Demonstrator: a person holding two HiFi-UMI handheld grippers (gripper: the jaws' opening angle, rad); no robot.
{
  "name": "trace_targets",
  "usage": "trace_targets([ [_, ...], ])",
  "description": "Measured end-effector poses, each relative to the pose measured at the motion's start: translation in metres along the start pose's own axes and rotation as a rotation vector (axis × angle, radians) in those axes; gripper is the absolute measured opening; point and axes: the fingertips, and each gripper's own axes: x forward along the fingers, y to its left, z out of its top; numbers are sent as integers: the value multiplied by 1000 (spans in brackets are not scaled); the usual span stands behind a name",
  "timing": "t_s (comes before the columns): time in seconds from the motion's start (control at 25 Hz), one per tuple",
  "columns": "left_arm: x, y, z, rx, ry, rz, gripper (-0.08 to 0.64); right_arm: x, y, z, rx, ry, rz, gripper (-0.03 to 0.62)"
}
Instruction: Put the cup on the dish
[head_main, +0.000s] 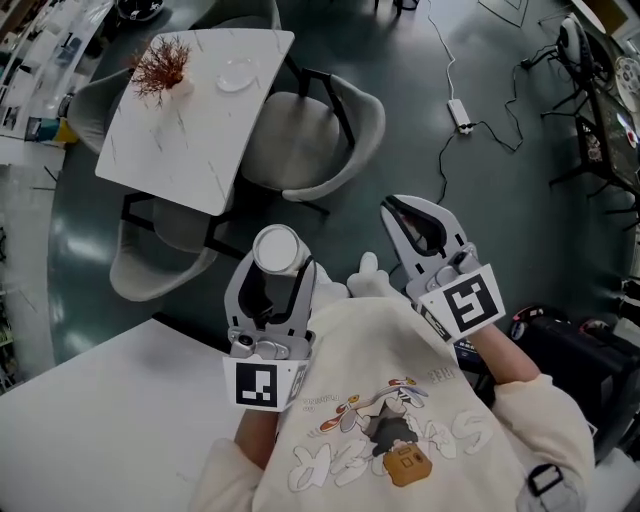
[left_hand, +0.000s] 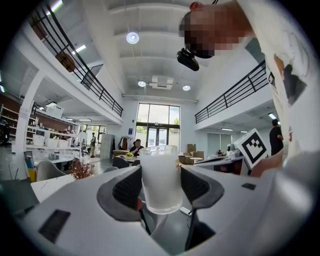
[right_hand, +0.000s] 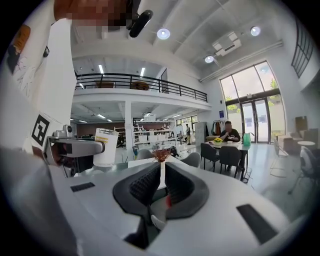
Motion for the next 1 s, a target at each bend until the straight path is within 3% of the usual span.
trace_targets([
  [0.2,-3,2,-2,-15,-3,71,247,-15,-21,-10,20,9,-6,31],
  [0.52,-12,-14,-18,-39,3,140,247,-23,-22,-28,24,22,57,31],
  [1.0,18,26,-13,-34,6,153,245,26,-26,-26,48,32,88,31],
])
